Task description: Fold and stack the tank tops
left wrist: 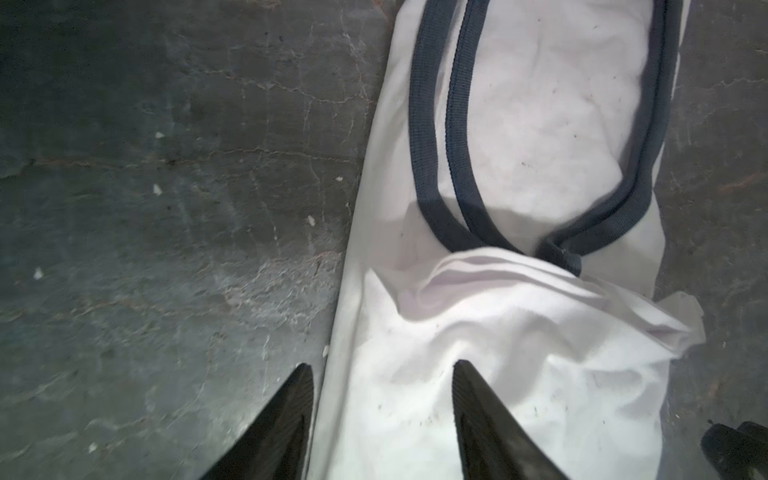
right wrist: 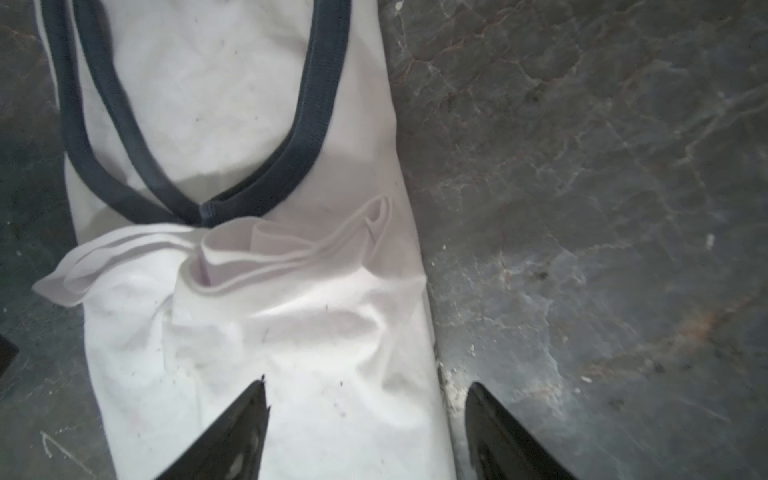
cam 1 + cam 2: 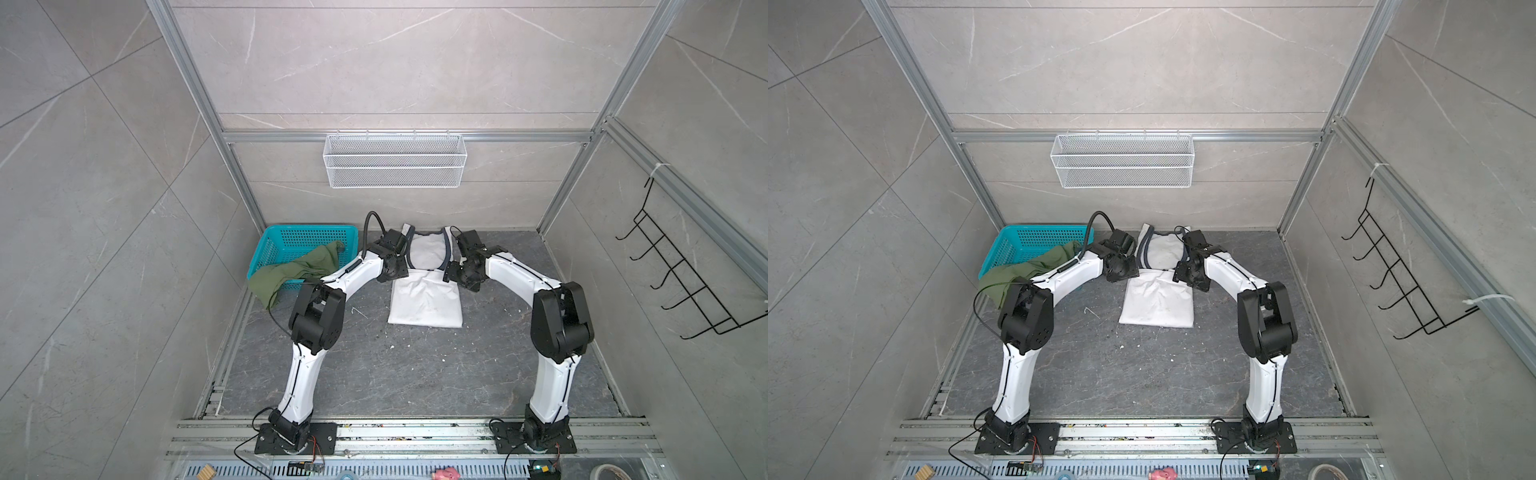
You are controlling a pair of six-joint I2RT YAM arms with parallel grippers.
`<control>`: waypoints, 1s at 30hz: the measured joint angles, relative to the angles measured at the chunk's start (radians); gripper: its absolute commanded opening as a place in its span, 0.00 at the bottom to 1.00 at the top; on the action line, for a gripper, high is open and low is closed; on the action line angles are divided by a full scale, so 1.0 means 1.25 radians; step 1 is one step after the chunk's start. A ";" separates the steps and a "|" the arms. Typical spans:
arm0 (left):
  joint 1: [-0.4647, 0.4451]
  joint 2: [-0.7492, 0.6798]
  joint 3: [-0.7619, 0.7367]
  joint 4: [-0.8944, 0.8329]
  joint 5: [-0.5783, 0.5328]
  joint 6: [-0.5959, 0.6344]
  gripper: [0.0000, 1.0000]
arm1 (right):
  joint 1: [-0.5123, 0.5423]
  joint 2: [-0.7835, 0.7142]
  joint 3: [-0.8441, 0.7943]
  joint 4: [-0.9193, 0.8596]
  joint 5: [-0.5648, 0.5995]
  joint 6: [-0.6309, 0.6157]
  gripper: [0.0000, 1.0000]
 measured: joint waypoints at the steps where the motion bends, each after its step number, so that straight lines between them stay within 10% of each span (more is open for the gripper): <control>1: 0.000 -0.032 -0.027 -0.005 0.000 0.001 0.59 | 0.000 -0.038 -0.029 -0.003 -0.002 0.000 0.76; 9: -0.002 -0.284 -0.302 0.041 0.040 0.001 0.61 | 0.000 -0.245 -0.314 0.078 -0.093 0.027 0.75; 30: -0.002 -0.218 -0.507 0.215 0.220 -0.043 0.56 | -0.026 -0.193 -0.501 0.325 -0.237 0.081 0.54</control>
